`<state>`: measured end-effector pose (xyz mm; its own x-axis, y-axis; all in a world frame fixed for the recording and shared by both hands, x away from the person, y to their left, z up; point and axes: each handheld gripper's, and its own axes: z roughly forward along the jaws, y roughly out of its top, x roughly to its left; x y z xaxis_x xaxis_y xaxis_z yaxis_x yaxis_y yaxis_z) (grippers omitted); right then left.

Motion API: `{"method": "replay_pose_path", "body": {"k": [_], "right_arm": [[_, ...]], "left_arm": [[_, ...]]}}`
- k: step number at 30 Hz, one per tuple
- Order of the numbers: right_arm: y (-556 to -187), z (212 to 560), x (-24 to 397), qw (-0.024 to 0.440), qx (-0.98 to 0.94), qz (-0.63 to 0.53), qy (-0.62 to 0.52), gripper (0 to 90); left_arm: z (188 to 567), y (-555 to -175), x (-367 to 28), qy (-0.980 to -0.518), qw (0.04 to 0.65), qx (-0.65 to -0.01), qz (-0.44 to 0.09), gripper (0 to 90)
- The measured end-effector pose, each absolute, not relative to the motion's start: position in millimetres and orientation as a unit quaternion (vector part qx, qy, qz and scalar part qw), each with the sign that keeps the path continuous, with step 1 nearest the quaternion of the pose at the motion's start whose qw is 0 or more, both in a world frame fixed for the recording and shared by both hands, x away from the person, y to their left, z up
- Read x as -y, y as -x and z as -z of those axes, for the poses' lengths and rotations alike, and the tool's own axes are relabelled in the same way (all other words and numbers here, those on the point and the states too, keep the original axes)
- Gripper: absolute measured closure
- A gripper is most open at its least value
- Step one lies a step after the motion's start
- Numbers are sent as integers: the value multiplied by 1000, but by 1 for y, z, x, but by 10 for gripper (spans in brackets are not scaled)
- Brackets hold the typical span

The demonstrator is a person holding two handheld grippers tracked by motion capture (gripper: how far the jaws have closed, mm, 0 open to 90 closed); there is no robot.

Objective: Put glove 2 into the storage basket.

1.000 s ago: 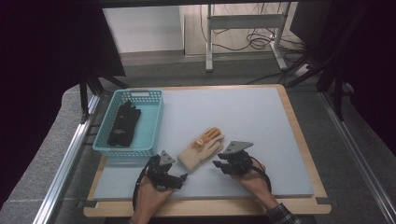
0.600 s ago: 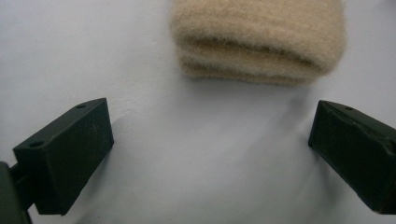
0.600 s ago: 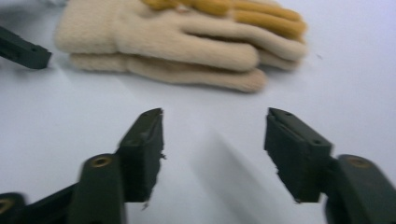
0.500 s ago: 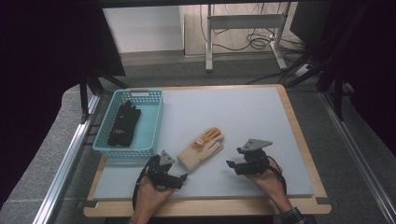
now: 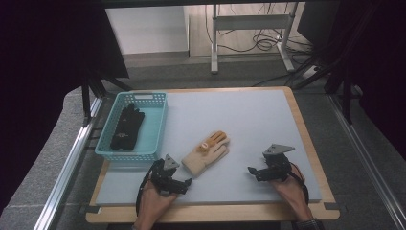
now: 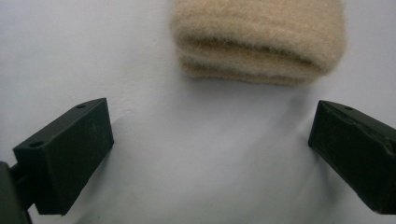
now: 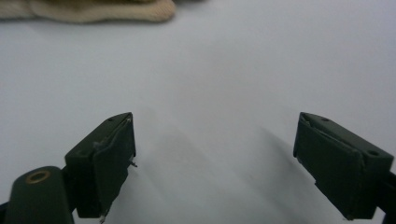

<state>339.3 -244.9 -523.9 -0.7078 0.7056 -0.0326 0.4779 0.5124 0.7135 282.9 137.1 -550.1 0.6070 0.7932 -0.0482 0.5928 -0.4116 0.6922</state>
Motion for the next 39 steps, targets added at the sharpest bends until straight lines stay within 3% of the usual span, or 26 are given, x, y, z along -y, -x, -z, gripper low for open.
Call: {"method": "replay_pose_path", "body": {"k": [39], "right_arm": [[-339,532,250,173,-851,-347,-354,89]], "left_arm": [[535,-284,-139,-833,353,-407,-126,38]]}}
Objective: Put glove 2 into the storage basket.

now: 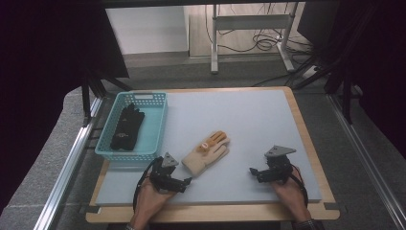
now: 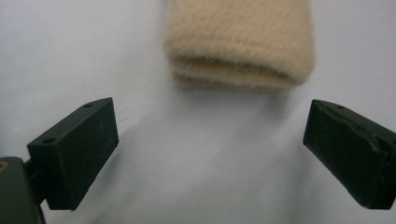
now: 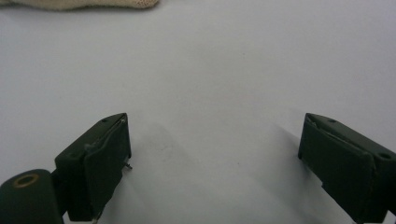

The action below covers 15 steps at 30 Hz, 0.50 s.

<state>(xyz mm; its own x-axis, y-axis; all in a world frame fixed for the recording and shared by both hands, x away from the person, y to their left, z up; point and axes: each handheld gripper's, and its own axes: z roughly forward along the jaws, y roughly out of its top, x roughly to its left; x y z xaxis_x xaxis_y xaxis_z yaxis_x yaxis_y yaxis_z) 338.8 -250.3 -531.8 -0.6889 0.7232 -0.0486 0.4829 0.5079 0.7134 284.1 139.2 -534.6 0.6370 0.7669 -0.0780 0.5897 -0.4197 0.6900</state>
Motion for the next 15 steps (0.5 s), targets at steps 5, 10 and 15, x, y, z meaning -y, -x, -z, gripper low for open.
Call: {"method": "replay_pose_path", "body": {"k": [5,10,15], "right_arm": [[-339,532,250,173,-851,-347,-354,89],[-339,532,250,173,-851,-347,-354,89],[-339,532,250,173,-851,-347,-354,89]], "left_arm": [[523,-288,-135,-836,355,-401,-124,33],[510,-296,-128,-839,358,-390,-126,26],[499,-309,-116,-843,358,-382,-123,25]]}}
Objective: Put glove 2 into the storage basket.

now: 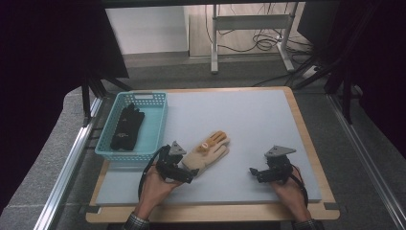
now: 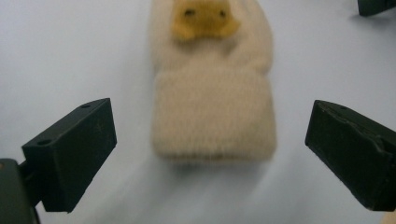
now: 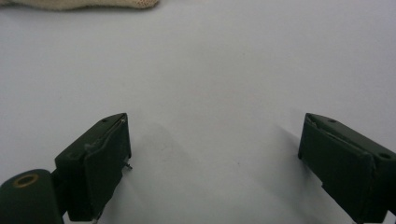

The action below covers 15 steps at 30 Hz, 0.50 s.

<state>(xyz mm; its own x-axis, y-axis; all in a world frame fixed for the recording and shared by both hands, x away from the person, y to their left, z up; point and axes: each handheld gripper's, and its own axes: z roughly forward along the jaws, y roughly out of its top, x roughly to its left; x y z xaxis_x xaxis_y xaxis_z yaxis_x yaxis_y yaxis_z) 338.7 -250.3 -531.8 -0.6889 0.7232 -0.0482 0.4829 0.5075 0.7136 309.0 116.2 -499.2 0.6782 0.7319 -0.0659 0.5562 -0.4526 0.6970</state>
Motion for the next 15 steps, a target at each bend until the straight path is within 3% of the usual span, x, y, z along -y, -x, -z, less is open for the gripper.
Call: {"method": "replay_pose_path", "body": {"k": [15], "right_arm": [[-339,532,250,173,-851,-347,-355,89]], "left_arm": [[501,-361,-79,-861,342,-365,-94,39]]}}
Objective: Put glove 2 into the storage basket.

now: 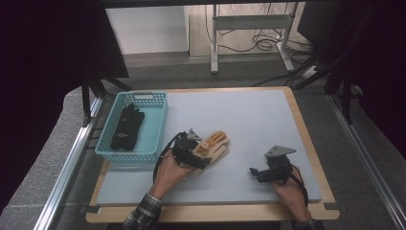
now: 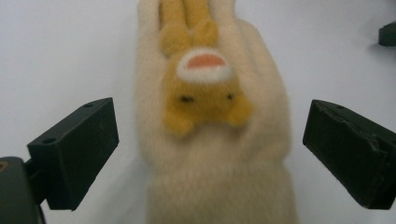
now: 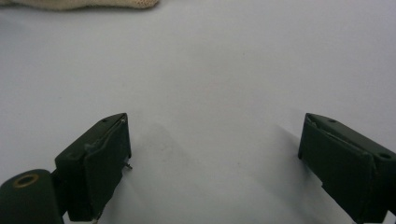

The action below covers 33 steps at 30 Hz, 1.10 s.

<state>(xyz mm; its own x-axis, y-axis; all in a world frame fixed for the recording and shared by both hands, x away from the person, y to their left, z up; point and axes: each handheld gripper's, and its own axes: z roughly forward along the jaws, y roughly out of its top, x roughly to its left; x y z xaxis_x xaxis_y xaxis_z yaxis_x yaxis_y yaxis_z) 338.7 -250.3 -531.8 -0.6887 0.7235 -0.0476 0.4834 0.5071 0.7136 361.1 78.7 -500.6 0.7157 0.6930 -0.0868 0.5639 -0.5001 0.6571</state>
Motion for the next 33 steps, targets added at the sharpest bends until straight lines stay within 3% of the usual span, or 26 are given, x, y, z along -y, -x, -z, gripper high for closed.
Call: {"method": "replay_pose_path", "body": {"k": [16,22,27,33], "right_arm": [[-339,532,250,172,-850,-348,-355,89],[-339,532,250,173,-851,-348,-355,89],[-339,532,250,173,-851,-347,-355,89],[-339,532,250,173,-851,-347,-355,89]], "left_arm": [[525,-381,-48,-888,281,-351,-97,82],[524,-377,-46,-891,280,-346,-89,216],[519,-372,-44,-891,275,-350,-88,441],[517,-374,-48,-887,285,-357,-69,548]]}}
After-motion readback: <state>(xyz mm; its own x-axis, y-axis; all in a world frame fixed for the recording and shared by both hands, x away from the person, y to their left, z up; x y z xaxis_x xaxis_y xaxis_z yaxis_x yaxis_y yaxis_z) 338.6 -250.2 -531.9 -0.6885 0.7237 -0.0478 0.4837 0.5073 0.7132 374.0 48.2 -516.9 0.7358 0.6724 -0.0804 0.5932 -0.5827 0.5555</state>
